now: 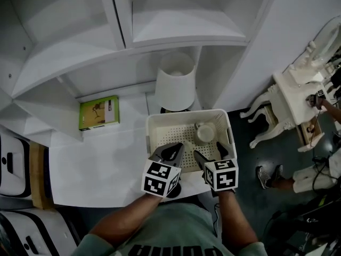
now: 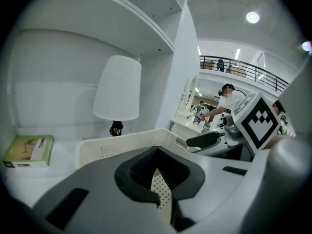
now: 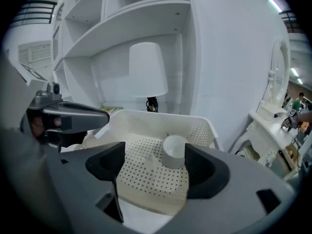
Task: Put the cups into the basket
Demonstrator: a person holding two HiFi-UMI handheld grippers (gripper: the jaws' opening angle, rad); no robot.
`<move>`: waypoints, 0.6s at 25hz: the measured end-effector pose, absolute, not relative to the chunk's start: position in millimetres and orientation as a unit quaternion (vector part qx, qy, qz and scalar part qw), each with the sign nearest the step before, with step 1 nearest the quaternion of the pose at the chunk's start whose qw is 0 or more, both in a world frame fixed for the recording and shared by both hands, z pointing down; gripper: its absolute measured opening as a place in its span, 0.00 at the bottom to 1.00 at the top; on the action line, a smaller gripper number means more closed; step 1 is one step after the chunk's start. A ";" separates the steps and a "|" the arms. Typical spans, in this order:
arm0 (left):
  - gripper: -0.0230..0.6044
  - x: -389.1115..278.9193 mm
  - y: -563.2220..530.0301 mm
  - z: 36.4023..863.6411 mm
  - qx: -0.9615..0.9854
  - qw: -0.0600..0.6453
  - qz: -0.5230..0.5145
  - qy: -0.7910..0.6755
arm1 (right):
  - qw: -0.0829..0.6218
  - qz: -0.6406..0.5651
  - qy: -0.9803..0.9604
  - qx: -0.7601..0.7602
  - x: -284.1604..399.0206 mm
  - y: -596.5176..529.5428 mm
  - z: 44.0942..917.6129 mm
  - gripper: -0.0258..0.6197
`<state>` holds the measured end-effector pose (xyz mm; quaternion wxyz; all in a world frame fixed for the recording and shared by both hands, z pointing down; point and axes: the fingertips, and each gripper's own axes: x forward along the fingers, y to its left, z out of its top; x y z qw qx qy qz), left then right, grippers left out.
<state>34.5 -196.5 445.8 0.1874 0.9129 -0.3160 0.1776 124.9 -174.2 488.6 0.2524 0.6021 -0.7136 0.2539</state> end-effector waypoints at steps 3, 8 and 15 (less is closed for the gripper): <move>0.05 26.1 -186.6 441.5 0.918 0.181 0.172 -0.309 | 0.252 0.248 -0.713 0.605 111.9 -159.3 484.1 0.65; 0.05 17.4 -171.3 437.4 0.925 0.177 0.166 -0.292 | 0.237 0.238 -0.705 0.625 99.2 -137.3 475.3 0.27; 0.05 17.2 -148.7 427.9 0.934 0.154 0.159 -0.281 | 0.223 0.225 -0.719 0.619 80.5 -114.5 461.5 0.07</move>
